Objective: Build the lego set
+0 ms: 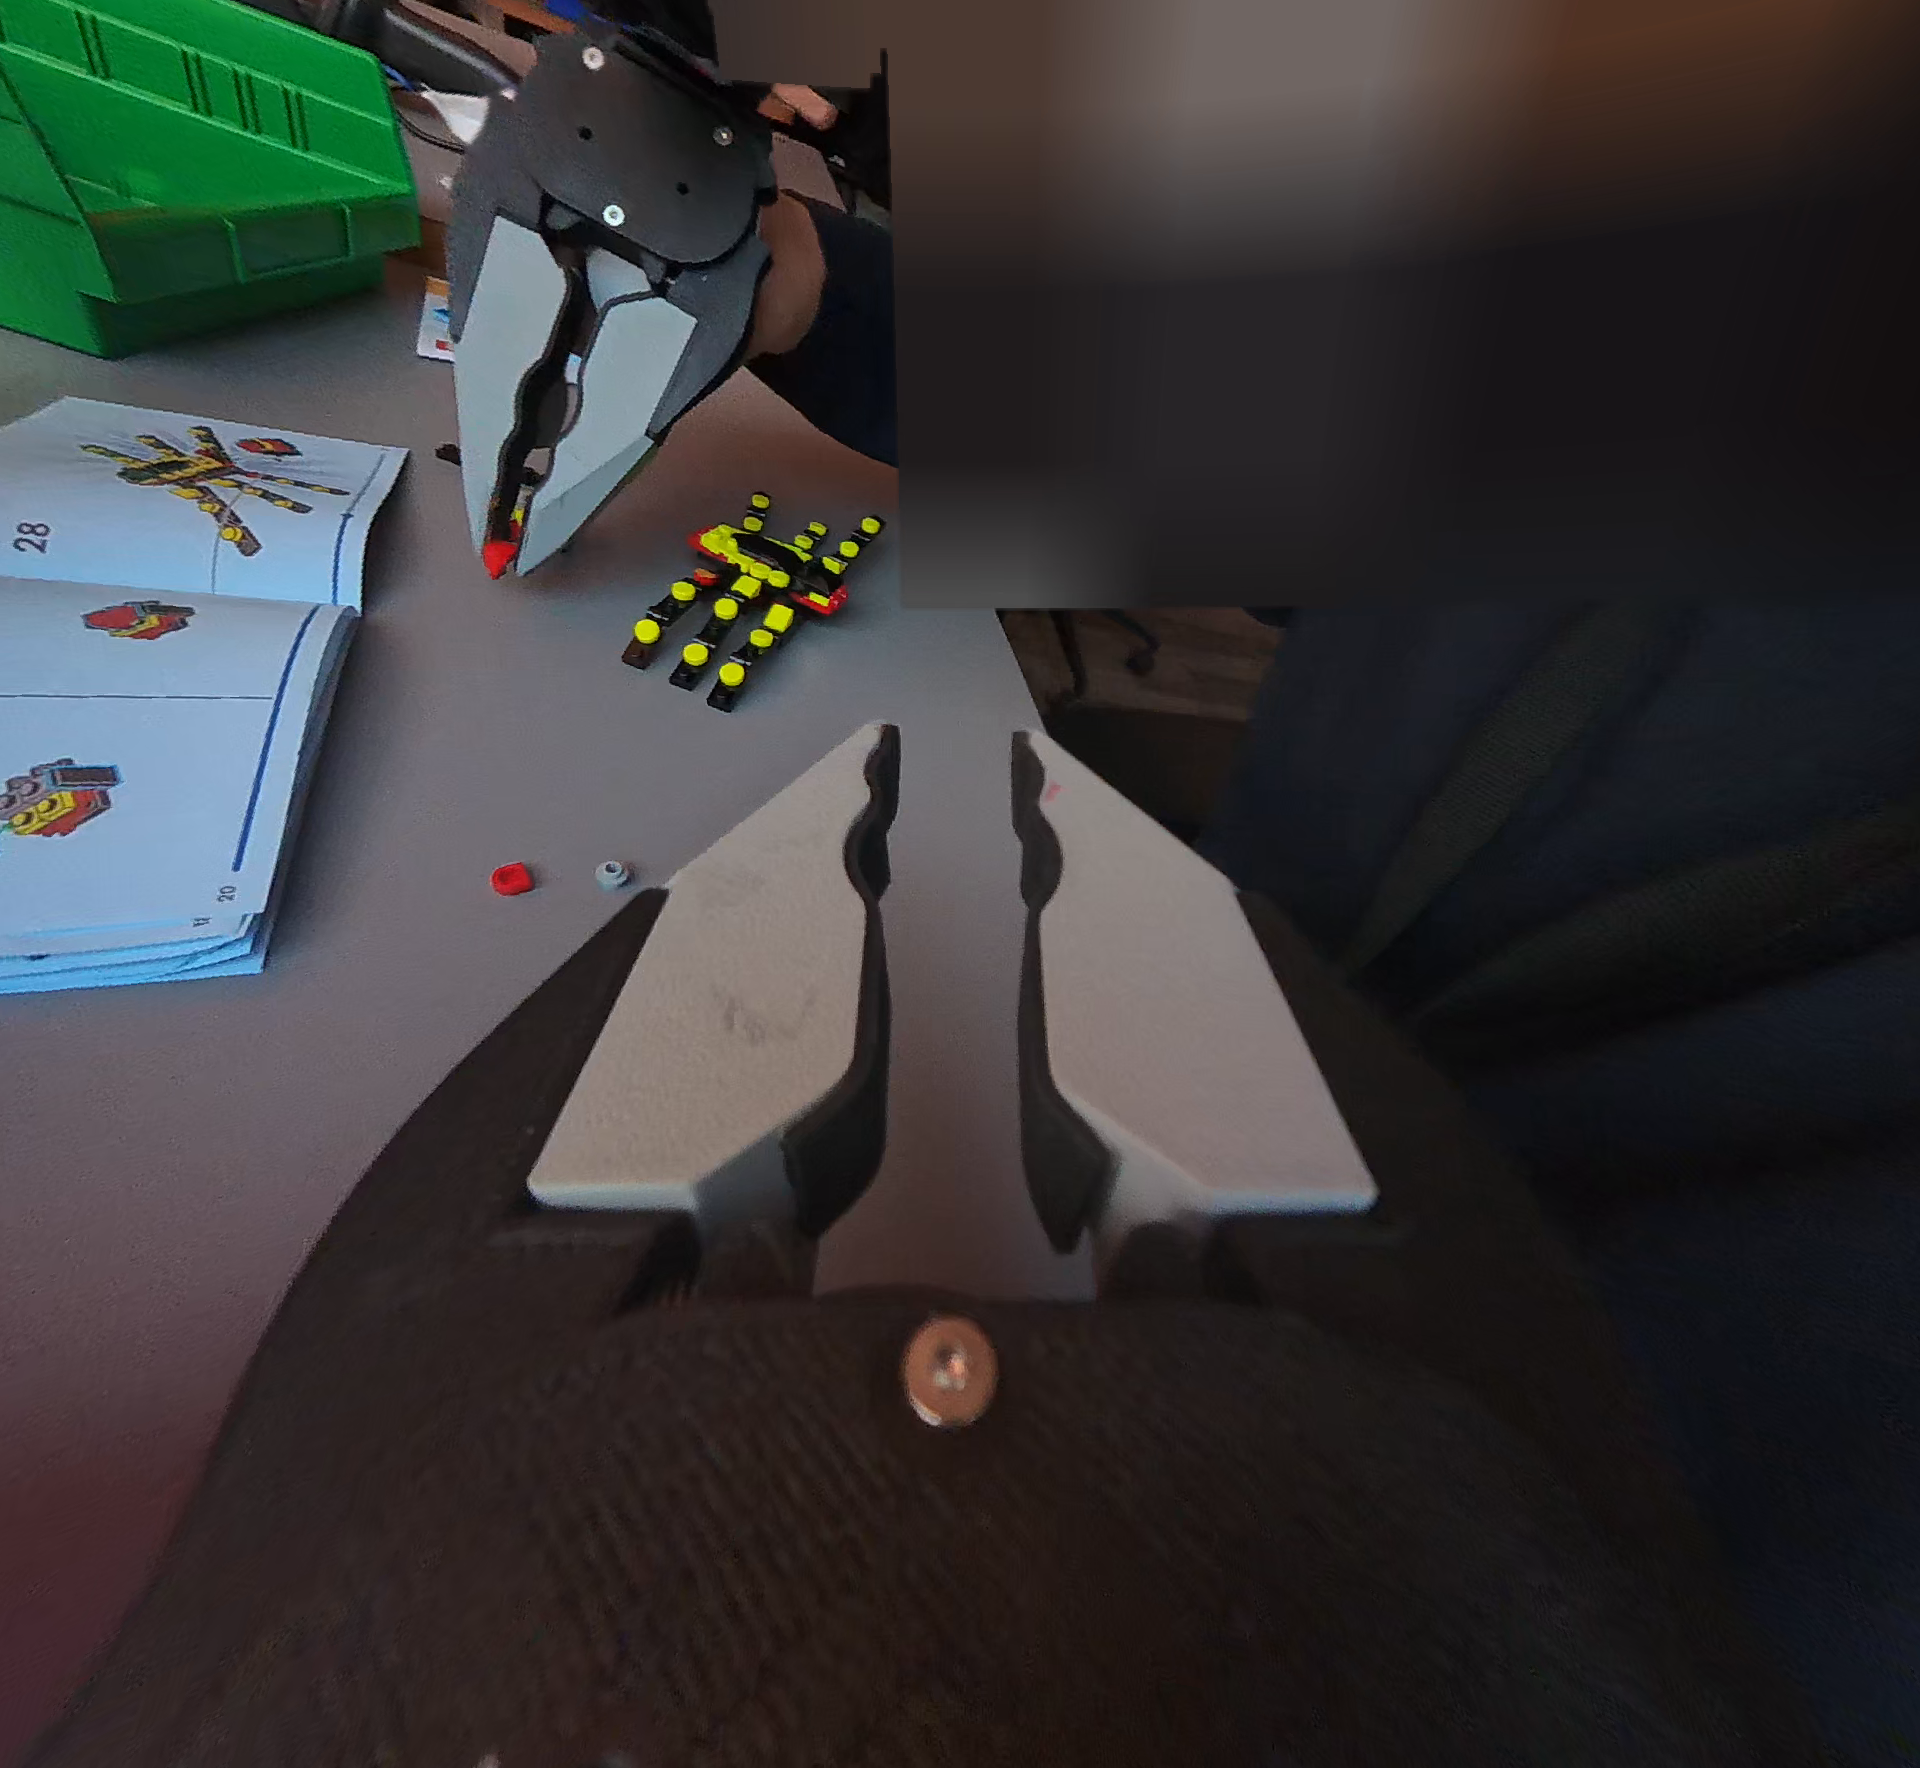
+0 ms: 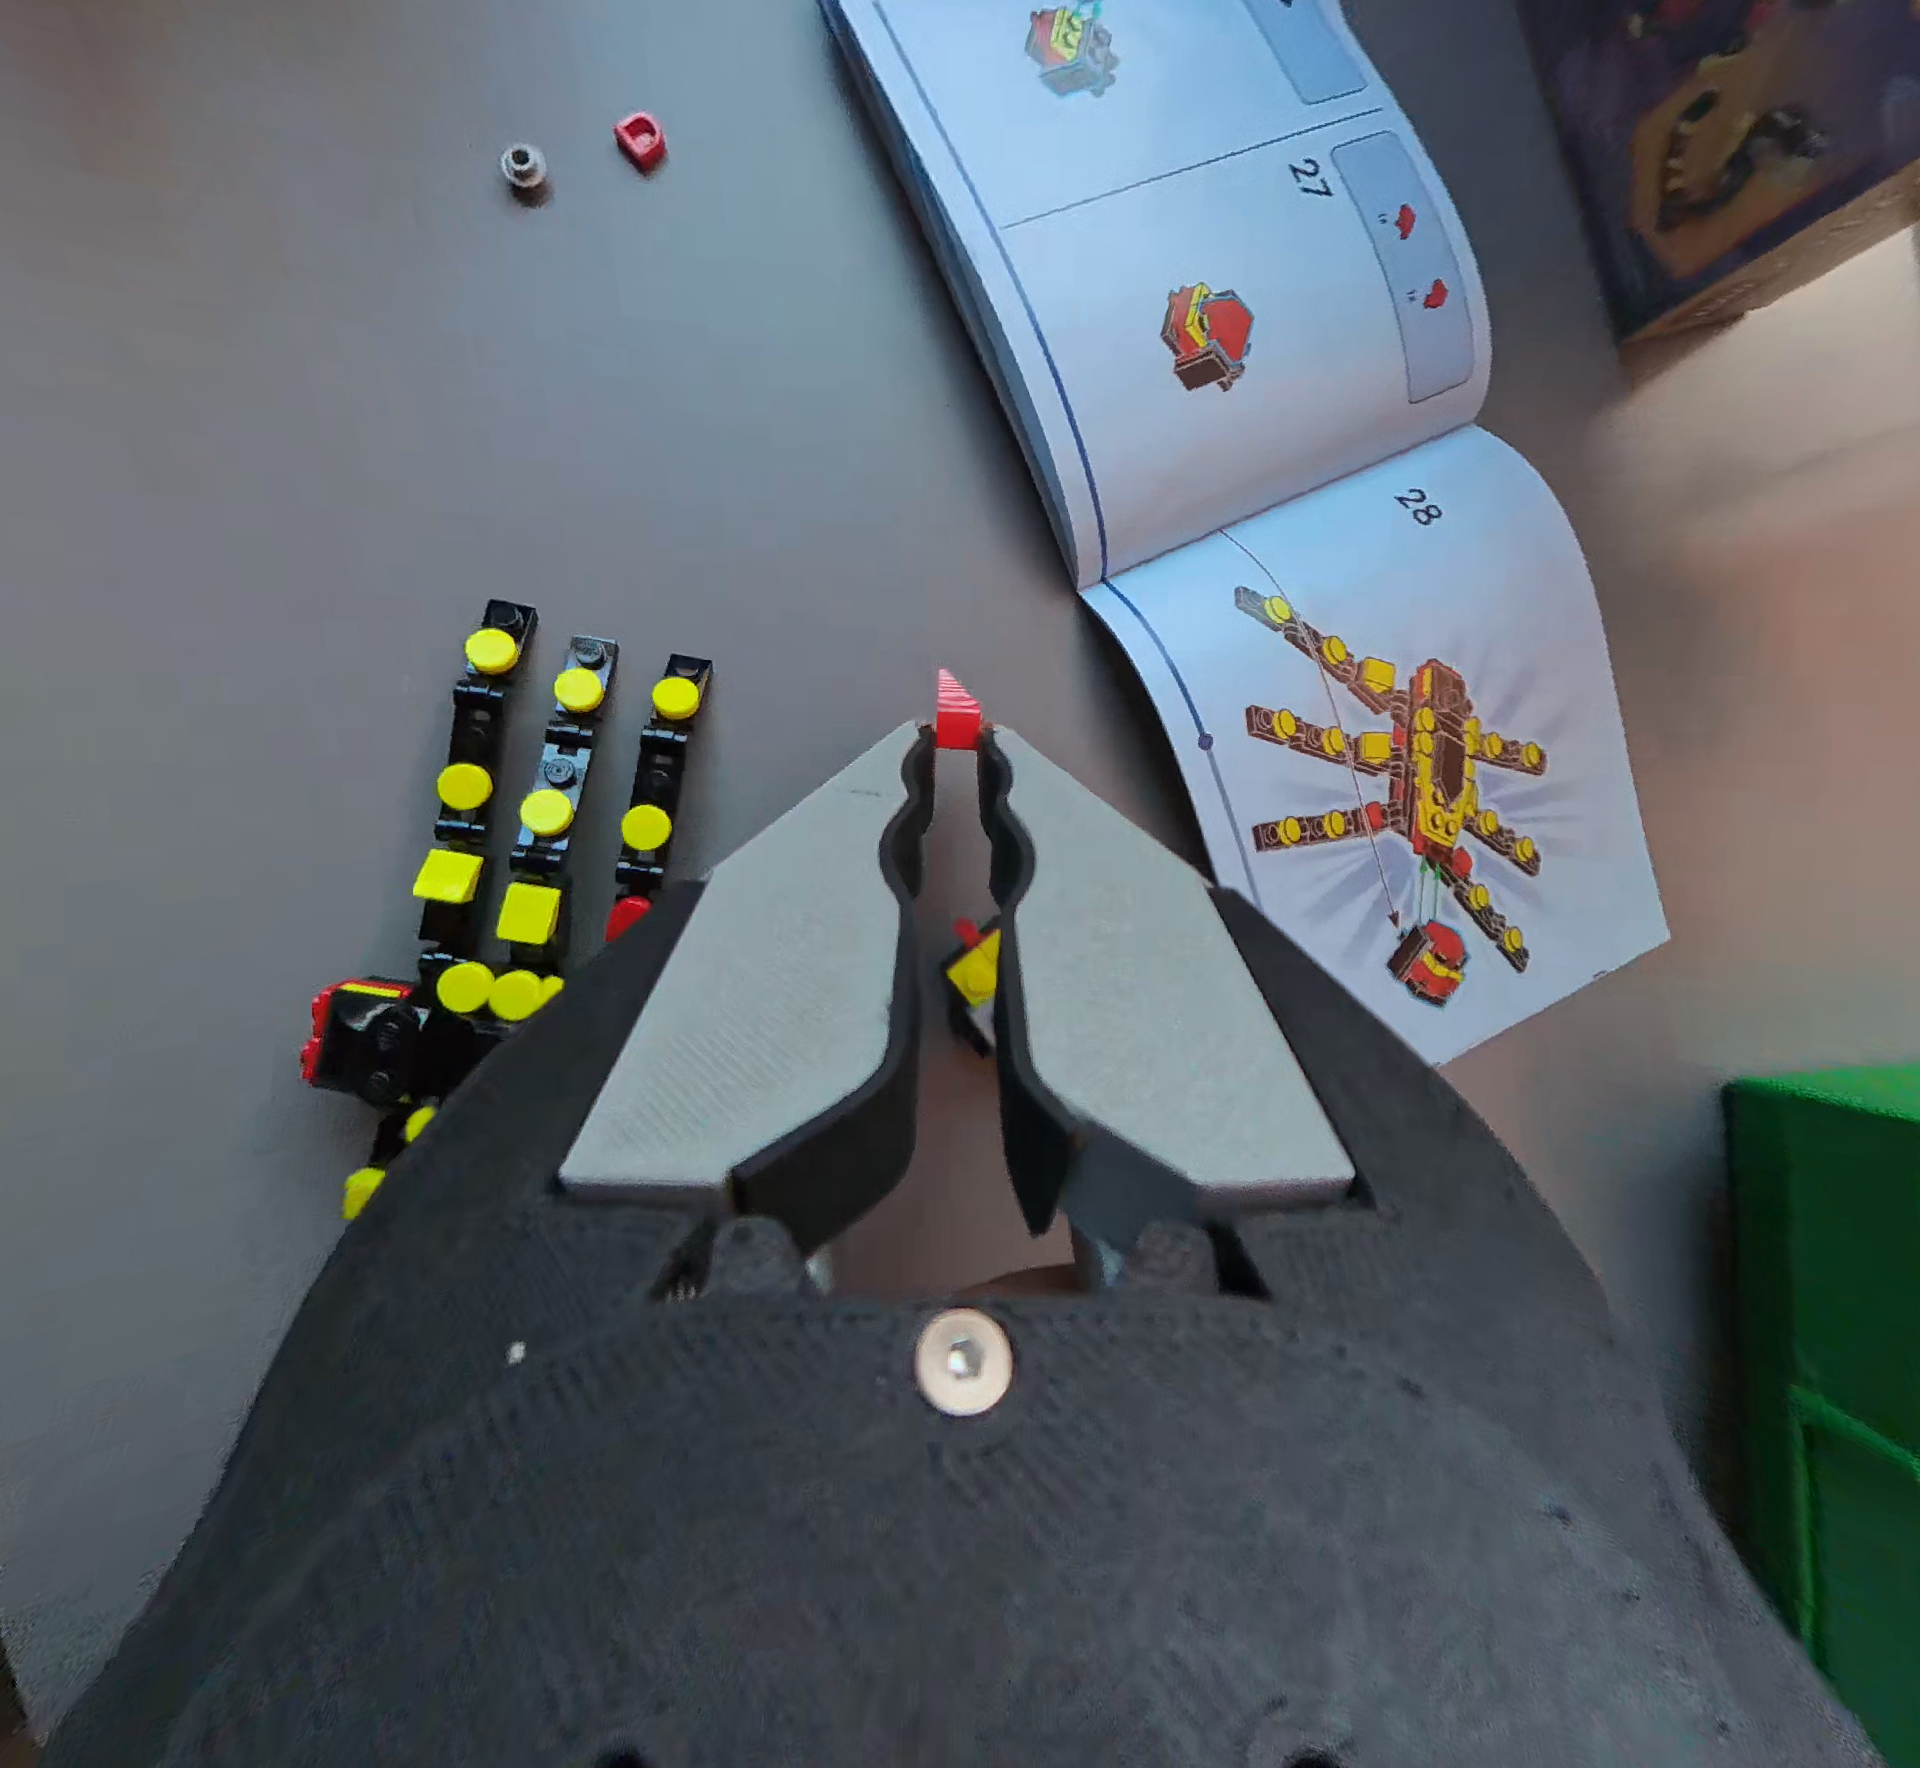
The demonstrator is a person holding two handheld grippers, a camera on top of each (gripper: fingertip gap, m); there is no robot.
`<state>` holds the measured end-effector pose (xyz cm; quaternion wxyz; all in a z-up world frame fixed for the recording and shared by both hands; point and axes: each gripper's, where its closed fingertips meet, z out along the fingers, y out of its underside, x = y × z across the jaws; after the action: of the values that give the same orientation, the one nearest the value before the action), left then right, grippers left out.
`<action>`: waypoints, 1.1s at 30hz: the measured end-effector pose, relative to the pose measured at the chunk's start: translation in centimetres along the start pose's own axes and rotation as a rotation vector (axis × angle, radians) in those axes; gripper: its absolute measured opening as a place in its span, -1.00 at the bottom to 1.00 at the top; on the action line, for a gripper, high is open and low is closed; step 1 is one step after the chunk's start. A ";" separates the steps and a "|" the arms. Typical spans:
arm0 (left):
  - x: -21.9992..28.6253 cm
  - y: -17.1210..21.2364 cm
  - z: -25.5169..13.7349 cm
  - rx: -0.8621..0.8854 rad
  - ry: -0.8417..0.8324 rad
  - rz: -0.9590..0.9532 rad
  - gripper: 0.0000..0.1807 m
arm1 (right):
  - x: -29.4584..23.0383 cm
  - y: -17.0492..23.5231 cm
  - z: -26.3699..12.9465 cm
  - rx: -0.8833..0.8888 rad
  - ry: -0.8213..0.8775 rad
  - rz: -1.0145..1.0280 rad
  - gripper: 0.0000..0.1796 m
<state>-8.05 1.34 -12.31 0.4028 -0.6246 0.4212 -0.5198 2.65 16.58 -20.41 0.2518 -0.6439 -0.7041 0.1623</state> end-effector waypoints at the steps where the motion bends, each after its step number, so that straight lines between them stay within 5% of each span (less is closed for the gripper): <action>1: 0.1 -0.1 0.1 0.006 0.007 -0.009 -0.80 | 0.0 0.0 0.1 -0.003 -0.014 -0.025 -0.94; 18: 0.0 -0.6 -0.5 0.063 0.075 -0.138 -0.95 | -0.1 -1.0 1.6 -0.040 -0.119 -0.171 -0.94; 25: 0.1 -0.4 -0.4 0.051 0.074 -0.140 -0.95 | 0.4 -3.6 -1.8 0.298 -0.375 0.344 -0.95; 33: 0.1 -0.2 -0.2 0.039 0.067 -0.135 -0.95 | -0.3 -4.4 -3.3 0.395 -0.552 0.555 -0.95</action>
<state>-8.22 1.31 -12.05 0.3645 -0.6260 0.3810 -0.5746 0.86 15.48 -15.35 0.1193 -0.6805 -0.5007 0.5216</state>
